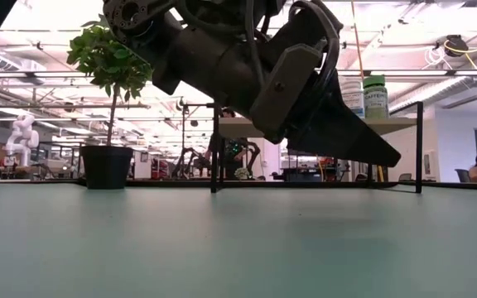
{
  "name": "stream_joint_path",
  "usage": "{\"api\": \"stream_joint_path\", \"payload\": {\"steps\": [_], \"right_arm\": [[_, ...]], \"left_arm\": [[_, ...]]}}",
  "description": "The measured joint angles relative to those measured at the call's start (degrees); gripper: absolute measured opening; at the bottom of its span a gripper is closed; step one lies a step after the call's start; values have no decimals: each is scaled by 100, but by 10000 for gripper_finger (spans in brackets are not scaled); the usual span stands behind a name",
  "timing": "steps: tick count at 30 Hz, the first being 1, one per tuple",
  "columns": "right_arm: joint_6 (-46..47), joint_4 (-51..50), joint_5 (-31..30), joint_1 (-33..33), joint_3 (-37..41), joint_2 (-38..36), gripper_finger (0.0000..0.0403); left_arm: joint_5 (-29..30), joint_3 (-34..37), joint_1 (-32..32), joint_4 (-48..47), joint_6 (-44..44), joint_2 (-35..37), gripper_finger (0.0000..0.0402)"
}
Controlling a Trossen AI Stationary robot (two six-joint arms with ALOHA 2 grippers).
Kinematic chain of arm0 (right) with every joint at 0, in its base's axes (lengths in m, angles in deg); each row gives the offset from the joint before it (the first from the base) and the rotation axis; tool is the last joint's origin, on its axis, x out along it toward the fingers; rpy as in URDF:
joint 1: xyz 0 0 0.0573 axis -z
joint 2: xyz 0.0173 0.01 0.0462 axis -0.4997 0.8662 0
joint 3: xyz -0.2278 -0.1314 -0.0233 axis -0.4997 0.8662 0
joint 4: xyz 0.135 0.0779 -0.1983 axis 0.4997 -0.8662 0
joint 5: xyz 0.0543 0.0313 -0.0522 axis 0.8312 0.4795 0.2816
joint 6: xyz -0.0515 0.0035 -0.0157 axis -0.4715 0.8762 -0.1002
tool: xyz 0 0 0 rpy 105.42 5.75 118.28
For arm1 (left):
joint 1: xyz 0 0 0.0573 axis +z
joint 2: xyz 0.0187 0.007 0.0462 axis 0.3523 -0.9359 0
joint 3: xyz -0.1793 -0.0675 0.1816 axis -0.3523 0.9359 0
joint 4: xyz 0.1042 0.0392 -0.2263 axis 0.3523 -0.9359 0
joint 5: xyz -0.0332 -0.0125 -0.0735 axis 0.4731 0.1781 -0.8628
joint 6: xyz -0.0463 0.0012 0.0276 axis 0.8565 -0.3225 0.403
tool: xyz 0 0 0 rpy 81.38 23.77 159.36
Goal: Pick and place medicine bottles onto shelf by color
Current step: Put the white pill bottle on the shelf
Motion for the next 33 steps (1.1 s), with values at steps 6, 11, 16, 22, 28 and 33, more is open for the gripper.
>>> {"api": "stream_joint_path", "payload": {"steps": [6,11,16,22,28,33], "right_arm": [[-46,52,407,154,2,218,177],[-188,319,491,256,4,273,157],[-184,547,473,464,3,256,131],[-10,337,612,1109,-356,256,135],[-595,-826,955,2088,-1607,256,134],[-1106,-1861,940,3012,-2765,271,134]], "left_arm": [[43,0,-2,-154,11,0,351],[399,0,-15,-421,43,2,351],[732,2,-38,-1138,642,22,351],[1201,-23,-71,-2508,1519,266,351],[1389,-11,-86,-2879,1864,389,351],[1726,119,-209,-2849,2061,397,351]]}}
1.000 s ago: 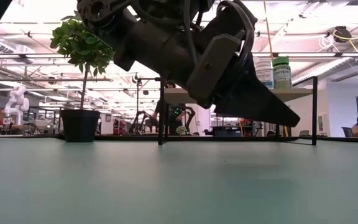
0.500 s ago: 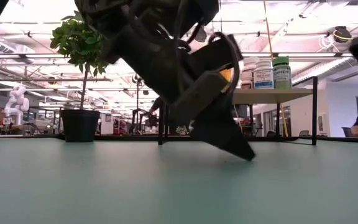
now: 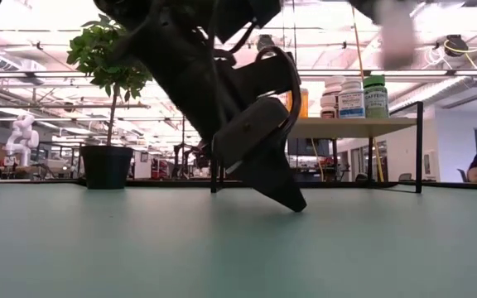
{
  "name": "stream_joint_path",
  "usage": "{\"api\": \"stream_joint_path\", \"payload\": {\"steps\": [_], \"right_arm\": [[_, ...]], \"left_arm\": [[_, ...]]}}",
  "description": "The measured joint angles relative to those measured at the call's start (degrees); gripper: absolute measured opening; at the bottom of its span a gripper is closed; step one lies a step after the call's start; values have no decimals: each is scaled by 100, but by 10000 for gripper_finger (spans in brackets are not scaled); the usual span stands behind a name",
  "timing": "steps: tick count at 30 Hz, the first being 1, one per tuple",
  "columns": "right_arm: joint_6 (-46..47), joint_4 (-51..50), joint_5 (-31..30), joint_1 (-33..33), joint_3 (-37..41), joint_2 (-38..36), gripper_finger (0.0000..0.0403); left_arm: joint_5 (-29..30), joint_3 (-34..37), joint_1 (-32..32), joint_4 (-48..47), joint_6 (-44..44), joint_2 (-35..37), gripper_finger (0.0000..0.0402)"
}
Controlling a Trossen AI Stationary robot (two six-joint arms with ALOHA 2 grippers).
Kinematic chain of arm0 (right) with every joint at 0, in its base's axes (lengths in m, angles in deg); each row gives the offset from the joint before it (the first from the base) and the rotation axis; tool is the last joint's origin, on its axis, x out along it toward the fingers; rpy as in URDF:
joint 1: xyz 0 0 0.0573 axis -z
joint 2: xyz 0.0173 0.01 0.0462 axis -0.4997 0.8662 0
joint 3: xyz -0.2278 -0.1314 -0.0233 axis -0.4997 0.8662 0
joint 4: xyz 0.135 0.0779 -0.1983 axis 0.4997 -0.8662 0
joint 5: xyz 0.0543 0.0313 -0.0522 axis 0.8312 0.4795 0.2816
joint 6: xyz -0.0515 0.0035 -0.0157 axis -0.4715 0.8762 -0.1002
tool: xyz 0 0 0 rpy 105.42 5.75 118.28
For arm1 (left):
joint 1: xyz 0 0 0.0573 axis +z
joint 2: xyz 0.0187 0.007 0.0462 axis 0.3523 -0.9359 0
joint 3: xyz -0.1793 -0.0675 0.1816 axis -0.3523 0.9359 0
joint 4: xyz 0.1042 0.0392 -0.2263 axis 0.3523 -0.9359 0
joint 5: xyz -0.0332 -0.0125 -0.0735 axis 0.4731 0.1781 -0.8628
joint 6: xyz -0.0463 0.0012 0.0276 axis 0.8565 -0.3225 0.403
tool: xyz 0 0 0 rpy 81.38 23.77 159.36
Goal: Pick and place medicine bottles onto shelf by color
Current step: Put the white pill bottle on the shelf
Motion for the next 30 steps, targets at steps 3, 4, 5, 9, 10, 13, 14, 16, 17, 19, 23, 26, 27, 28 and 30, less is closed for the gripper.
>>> {"api": "stream_joint_path", "payload": {"steps": [3,4,5,9,10,13,14,16,17,19,23,26,27,28,30], "right_arm": [[-335,-418,-7,706,-616,118,134],[-457,-490,-15,955,-797,185,134],[-571,-514,-19,1198,-983,250,134],[-1144,-506,-234,2164,-1726,598,133],[-1320,-501,-320,2408,-1916,701,133],[-1762,-483,-422,3110,-2484,1084,133],[-1874,-451,-384,3344,-2697,1232,133],[-2083,-418,-169,3763,-3086,1566,133],[-2155,-415,-82,3959,-3282,1732,133],[-2276,-422,131,4297,-3639,2093,133],[-2431,-661,335,4803,-4250,2767,133],[-2517,-701,332,5063,-4343,3034,134],[-2532,-722,332,5133,-4343,3098,136],[-2537,-732,334,5205,-4343,3159,138],[-2539,-885,345,5337,-4345,3235,141]], "left_arm": [[266,273,-94,345,173,11,351],[301,377,-113,513,198,14,351],[319,478,-125,706,211,16,351],[380,774,-174,1415,98,10,351],[380,804,-171,1508,60,8,351],[357,815,-171,1574,-11,3,351],[344,815,-171,1583,-15,3,351],[302,815,-171,1593,-24,-1,351],[290,815,-171,1590,-26,-3,351],[285,815,-171,1592,-26,-6,351],[265,815,-171,1592,-79,-8,351],[253,812,-171,1575,-80,-8,351],[245,812,-171,1568,-81,-8,351],[245,809,-171,1559,-81,-8,351],[241,808,-171,1555,-100,-8,351]]}}
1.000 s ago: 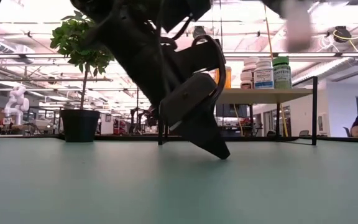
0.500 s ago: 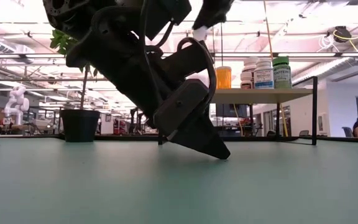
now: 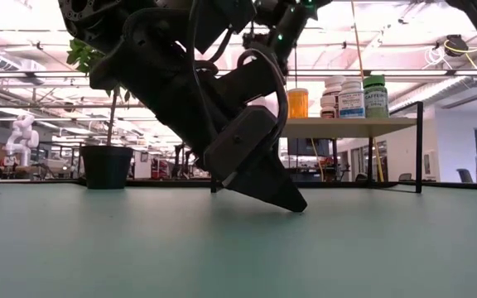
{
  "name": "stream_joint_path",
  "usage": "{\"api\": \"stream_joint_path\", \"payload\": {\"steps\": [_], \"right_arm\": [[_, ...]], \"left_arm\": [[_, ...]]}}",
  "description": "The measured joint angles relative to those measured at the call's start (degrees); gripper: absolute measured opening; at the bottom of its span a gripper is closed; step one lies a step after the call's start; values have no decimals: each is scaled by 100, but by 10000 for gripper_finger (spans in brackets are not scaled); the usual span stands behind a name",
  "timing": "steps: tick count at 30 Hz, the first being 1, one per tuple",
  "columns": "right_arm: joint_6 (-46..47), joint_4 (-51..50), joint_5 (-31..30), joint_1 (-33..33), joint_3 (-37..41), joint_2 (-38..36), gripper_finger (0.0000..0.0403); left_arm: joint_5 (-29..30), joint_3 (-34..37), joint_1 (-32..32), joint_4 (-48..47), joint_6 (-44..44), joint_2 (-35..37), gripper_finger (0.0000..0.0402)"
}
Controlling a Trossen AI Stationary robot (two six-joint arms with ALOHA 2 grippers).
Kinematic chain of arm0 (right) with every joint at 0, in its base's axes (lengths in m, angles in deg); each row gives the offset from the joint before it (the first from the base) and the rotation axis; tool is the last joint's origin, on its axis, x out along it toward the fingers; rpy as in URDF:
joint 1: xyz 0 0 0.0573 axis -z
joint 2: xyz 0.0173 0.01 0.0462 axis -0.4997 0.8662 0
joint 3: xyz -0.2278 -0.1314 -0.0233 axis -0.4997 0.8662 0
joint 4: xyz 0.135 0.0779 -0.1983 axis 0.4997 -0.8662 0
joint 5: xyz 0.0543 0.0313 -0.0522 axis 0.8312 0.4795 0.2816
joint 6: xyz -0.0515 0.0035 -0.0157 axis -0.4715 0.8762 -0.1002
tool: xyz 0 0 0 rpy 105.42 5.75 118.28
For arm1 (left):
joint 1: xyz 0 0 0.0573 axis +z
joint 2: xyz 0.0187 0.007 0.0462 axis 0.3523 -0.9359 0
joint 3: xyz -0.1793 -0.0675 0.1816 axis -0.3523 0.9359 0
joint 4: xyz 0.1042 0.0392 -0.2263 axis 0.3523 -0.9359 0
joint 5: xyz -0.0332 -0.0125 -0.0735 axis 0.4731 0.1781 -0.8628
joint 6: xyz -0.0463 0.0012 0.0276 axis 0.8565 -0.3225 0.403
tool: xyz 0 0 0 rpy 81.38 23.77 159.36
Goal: Pick and place medicine bottles onto shelf by color
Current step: Put the white pill bottle on the shelf, then return to Home Position
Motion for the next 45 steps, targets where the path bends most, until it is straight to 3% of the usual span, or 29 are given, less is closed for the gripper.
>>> {"api": "stream_joint_path", "payload": {"steps": [5,12,20,31,36,39,45], "right_arm": [[0,-260,20,226,0,117,142],[101,-216,746,369,3,104,149],[80,-101,736,377,265,98,155],[42,201,730,366,273,76,226],[18,180,723,328,278,-112,237],[-72,91,719,198,278,-412,234],[-128,125,695,-591,1010,-1427,212]], "left_arm": [[-5,0,0,0,-65,0,351],[-10,0,0,9,-77,0,351],[-11,4,0,20,-58,0,351],[123,4,-11,20,126,0,351],[150,2,-15,-46,188,66,351],[674,21,-130,-402,235,292,351],[2599,19,-629,-1252,263,1128,329]]}}
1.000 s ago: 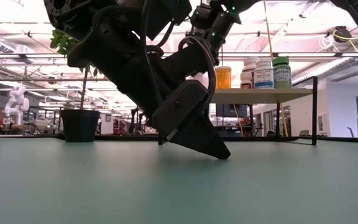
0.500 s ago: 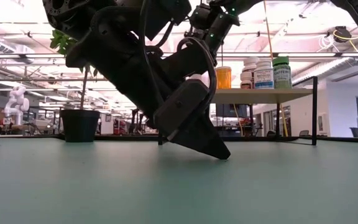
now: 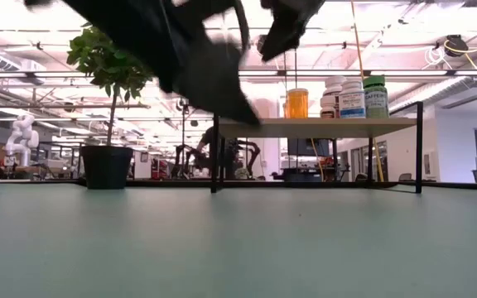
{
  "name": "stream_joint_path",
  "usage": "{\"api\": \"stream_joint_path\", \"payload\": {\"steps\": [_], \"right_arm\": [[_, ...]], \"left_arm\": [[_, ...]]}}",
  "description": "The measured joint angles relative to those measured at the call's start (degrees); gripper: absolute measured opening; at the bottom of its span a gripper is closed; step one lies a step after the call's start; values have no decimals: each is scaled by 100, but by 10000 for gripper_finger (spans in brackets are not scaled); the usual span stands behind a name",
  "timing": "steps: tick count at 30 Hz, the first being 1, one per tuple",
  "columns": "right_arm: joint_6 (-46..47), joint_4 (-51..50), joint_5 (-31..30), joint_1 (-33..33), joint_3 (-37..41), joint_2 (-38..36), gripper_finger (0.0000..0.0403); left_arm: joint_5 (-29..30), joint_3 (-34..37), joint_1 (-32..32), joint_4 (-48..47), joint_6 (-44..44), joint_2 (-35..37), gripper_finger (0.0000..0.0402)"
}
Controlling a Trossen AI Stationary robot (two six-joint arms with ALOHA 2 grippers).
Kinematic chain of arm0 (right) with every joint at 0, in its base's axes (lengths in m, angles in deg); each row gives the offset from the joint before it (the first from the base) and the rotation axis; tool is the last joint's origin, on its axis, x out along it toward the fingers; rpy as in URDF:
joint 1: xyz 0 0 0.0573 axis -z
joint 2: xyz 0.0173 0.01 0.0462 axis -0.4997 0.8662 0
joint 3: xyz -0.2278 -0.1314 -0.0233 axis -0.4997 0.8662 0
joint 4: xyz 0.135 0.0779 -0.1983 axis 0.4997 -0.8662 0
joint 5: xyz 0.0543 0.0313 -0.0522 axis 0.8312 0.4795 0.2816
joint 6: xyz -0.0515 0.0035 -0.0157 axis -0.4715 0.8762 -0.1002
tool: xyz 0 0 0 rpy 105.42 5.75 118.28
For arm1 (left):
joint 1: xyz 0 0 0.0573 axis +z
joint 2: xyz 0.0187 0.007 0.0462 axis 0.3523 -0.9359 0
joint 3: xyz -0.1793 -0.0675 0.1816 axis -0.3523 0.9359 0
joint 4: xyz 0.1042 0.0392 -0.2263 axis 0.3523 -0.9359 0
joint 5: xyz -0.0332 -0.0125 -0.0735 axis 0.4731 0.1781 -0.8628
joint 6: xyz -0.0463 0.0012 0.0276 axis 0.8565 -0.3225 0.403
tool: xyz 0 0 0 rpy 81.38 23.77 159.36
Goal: Pick and place medicine bottles onto shelf by color
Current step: Return to Home Position
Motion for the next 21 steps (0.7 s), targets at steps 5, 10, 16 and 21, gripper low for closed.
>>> {"api": "stream_joint_path", "payload": {"steps": [5,10,16,21], "right_arm": [[170,964,-569,-1217,1599,-1307,193],[794,3197,-1153,-2548,4029,-2569,156],[1142,5494,-867,-3405,6087,-3454,54],[1368,6069,-905,-3719,6926,-3831,12]], "left_arm": [[294,13,-176,-641,196,766,256],[412,170,-282,-973,240,1753,176],[564,1464,-247,-442,-198,3158,114],[518,3047,-38,623,-25,4415,99]]}}
